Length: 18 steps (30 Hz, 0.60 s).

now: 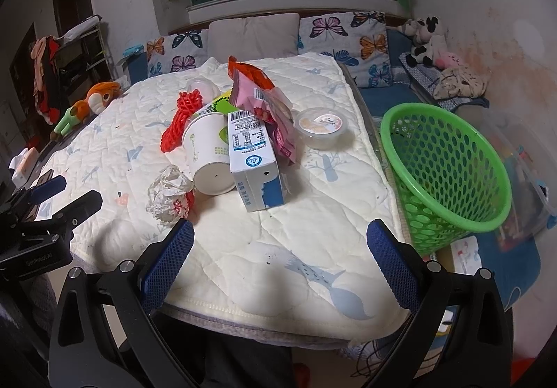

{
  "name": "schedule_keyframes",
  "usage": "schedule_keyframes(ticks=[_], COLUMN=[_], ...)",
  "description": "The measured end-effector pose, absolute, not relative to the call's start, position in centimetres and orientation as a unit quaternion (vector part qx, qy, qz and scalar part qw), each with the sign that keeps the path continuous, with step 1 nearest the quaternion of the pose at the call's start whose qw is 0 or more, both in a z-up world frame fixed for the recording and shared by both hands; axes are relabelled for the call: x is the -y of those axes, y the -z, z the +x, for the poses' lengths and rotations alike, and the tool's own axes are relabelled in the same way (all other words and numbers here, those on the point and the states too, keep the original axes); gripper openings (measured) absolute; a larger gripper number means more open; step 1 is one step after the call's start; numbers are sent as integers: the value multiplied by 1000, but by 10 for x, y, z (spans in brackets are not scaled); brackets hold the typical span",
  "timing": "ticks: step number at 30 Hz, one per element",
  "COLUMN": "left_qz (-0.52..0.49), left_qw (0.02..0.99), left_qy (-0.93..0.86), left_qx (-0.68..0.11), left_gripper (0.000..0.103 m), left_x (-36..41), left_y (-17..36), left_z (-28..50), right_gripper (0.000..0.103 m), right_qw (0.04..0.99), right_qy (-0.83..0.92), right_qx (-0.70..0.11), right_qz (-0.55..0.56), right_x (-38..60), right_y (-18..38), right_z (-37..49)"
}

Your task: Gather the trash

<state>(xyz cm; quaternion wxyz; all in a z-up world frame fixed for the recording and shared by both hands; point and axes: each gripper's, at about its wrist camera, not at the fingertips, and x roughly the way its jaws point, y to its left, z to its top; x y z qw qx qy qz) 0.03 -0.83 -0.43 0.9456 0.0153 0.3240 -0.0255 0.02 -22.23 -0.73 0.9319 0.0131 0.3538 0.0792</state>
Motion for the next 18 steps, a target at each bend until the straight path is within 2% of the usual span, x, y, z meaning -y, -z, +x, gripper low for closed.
schedule_keyframes(ticks=[18], left_qz=[20], left_qw=[943], left_qy=[34], left_qx=[-330], left_gripper=[96], left_x=[14], left_y=[6], left_z=[5], right_gripper=[98], right_qw=[932], right_qy=[-79], right_qx=[-355], right_qz=[13], right_x=[223], right_y=[8], right_z=[3])
